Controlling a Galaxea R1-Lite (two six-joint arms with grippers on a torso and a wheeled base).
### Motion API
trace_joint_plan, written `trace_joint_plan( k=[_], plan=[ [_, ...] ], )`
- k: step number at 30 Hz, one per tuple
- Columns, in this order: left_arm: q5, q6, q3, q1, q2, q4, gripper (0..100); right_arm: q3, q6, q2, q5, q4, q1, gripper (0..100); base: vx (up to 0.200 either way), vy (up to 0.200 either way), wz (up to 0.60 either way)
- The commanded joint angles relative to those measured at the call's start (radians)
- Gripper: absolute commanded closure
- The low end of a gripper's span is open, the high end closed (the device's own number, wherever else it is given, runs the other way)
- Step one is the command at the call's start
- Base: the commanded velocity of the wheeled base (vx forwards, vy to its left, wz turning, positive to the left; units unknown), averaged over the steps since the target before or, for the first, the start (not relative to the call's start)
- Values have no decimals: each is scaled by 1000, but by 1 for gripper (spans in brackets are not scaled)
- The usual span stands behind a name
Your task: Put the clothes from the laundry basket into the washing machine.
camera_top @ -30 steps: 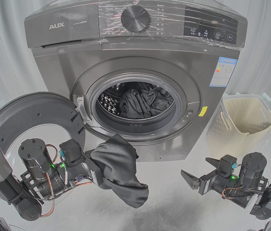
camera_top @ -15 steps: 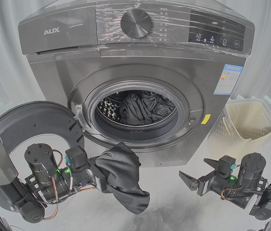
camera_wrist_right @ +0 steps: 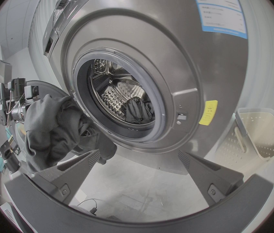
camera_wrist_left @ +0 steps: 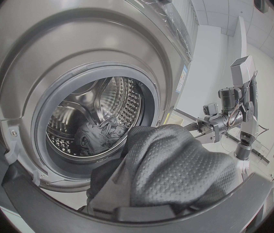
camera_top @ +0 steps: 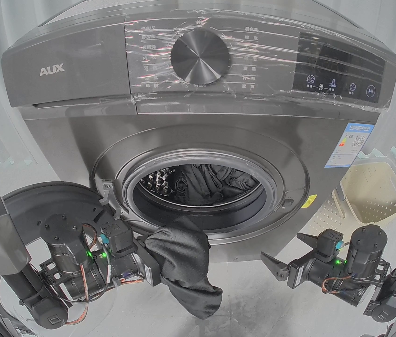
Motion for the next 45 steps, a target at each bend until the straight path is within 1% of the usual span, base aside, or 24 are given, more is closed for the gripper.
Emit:
trace_joint_plan(
  k=[1,3,4,5,6,8,9,12,14,16,17,18,19,21,23,28,30,31,32,34,37,44,45],
  plan=[
    [1,0,7,-29,-11,0,100,5,1,-7,1,1,33,0,0,0,0],
    [1,0,16,-43,-19,-2,100,9,4,-13,1,3,58,0,0,0,0],
    [1,-6,15,-54,-25,0,100,12,4,-19,0,3,84,0,0,0,0],
    [1,-14,9,-57,-23,0,100,15,4,-19,0,3,92,0,0,0,0],
    [4,-12,1,-60,-8,0,100,18,4,-18,0,3,102,0,0,0,0],
    [10,-12,-11,-60,15,1,100,19,6,-16,0,4,108,0,0,0,0],
    [13,-17,-30,-60,53,1,100,19,6,-16,0,4,110,0,0,0,0],
    [15,-19,-97,-51,144,1,100,19,3,-19,1,4,113,0,0,0,0],
    [18,-28,-142,-48,173,1,100,22,4,-22,1,4,116,0,0,0,0],
    [45,-65,-226,-49,220,1,100,36,1,-34,1,4,119,0,0,0,0],
    [59,-74,-252,-51,234,1,100,41,0,-38,1,4,119,0,0,0,0],
    [67,-78,-267,-51,242,1,100,42,0,-41,1,4,119,0,0,0,0],
    [93,-88,-326,-51,276,1,100,45,0,-42,1,4,119,0,0,0,0],
    [114,-89,-378,-49,311,1,100,45,0,-44,1,4,118,0,0,0,0],
    [120,-91,-398,-51,329,1,100,47,1,-45,1,4,118,0,0,0,0],
    [128,-127,-473,-49,385,1,100,52,-3,-68,1,4,118,0,0,0,0],
    [137,-127,-505,-46,401,1,100,52,-3,-67,1,4,118,0,0,0,0],
    [153,-131,-554,-43,421,1,100,52,-3,-67,1,4,118,0,0,0,0],
    [157,-131,-564,-42,424,3,100,52,-3,-67,1,4,119,0,0,0,0],
    [185,-127,-648,-25,449,14,100,50,-3,-67,1,4,119,0,0,0,0],
    [186,-129,-702,-23,480,27,100,50,-3,-64,1,4,118,0,0,0,0],
    [188,-129,-780,-14,559,38,100,50,-3,-62,1,4,118,0,0,0,0],
    [188,-131,-818,-5,581,49,100,50,-3,-61,1,4,119,0,0,0,0]
  ],
)
